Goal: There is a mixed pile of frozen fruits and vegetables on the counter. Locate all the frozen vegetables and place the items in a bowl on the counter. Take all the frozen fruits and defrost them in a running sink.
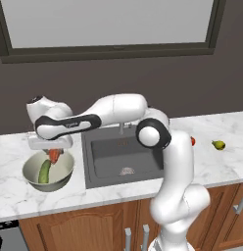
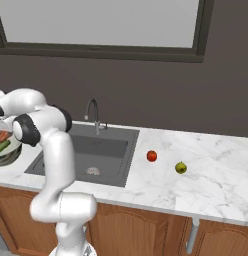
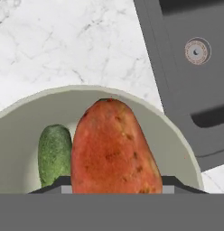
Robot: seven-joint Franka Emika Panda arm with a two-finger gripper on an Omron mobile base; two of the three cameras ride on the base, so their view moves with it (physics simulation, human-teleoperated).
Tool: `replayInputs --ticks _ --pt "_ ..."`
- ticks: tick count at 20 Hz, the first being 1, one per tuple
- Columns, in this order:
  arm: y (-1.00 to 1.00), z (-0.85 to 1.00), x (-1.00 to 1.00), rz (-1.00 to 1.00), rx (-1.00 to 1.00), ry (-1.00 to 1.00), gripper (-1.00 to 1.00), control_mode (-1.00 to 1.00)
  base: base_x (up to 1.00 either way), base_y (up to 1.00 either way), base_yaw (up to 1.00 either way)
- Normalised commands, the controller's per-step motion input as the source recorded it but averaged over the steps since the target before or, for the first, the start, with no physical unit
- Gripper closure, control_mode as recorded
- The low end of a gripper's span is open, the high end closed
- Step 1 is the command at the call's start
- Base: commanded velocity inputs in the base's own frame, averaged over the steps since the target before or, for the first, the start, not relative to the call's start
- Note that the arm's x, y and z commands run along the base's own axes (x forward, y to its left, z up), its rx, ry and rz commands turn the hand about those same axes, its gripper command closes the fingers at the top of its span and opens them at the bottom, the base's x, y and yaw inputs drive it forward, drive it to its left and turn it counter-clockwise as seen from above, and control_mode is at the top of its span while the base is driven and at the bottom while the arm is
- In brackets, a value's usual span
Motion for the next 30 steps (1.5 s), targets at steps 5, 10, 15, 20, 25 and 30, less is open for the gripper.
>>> replayInputs --ticks 5,10,15,20,25,30 --pt "-0.06 -0.25 -0.23 -0.1 -0.01 0.01 1.0 -1.0 0.0 0.0 0.0" --pt "-0.06 -0.25 -0.16 -0.09 0.0 0.01 -1.0 -1.0 0.0 0.0 0.0" --pt "-0.06 -0.16 -0.15 -0.07 0.0 0.0 -1.0 -1.0 0.0 0.0 0.0" --pt "-0.02 0.01 -0.15 -0.02 0.01 -0.02 -1.0 -1.0 0.0 0.0 0.0" --pt "-0.08 0.32 -0.1 -0.04 0.0 0.07 -1.0 -1.0 0.0 0.0 0.0" --pt "-0.53 0.47 -0.17 -0.01 -0.01 0.15 -1.0 -1.0 0.0 0.0 0.0"
